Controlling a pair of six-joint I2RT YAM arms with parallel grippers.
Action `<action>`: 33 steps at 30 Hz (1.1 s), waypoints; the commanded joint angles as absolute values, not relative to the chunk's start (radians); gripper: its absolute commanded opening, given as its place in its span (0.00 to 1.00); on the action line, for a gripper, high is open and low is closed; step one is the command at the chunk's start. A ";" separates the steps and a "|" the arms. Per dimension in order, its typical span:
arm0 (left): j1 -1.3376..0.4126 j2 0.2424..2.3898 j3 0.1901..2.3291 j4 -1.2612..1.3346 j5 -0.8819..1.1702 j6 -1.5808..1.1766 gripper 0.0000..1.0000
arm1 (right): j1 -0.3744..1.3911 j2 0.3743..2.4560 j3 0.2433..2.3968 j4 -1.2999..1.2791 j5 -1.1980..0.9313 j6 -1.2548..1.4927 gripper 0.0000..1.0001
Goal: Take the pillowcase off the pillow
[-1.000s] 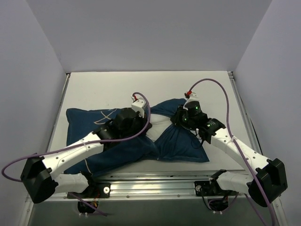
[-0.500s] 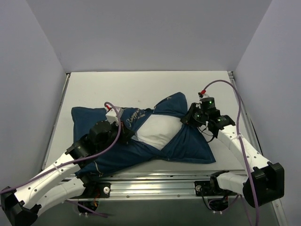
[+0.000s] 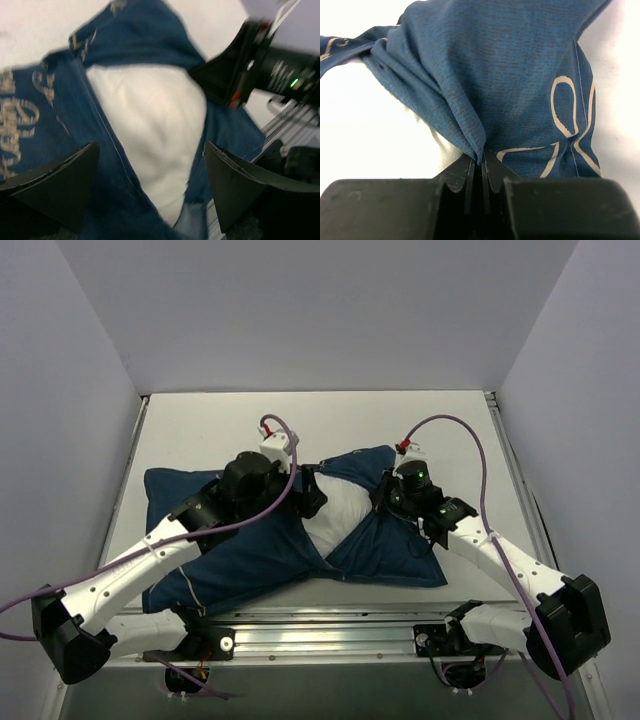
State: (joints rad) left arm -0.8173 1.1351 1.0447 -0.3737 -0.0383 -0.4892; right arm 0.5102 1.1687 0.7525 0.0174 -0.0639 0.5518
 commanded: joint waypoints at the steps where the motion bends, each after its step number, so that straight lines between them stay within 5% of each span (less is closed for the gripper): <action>1: -0.822 1.205 1.241 -0.394 -0.038 -0.431 0.94 | 0.570 1.135 0.729 0.026 -0.015 0.561 0.00; 11: -0.816 1.603 1.566 -0.506 0.000 -0.411 0.99 | 0.607 1.147 0.750 0.054 -0.003 0.555 0.00; 23: -0.811 1.664 1.361 -0.434 0.109 -0.506 0.88 | 0.618 1.172 0.762 0.066 0.023 0.555 0.00; 28: -0.811 1.683 1.270 -0.364 0.110 -0.531 0.73 | 0.633 1.192 0.772 0.071 0.020 0.555 0.00; 32: -0.813 1.694 1.241 -0.336 0.106 -0.545 0.53 | 0.656 1.195 0.781 0.063 0.038 0.560 0.00; 33: -0.811 1.689 1.232 -0.313 0.103 -0.546 0.40 | 0.660 1.190 0.782 0.057 0.044 0.558 0.00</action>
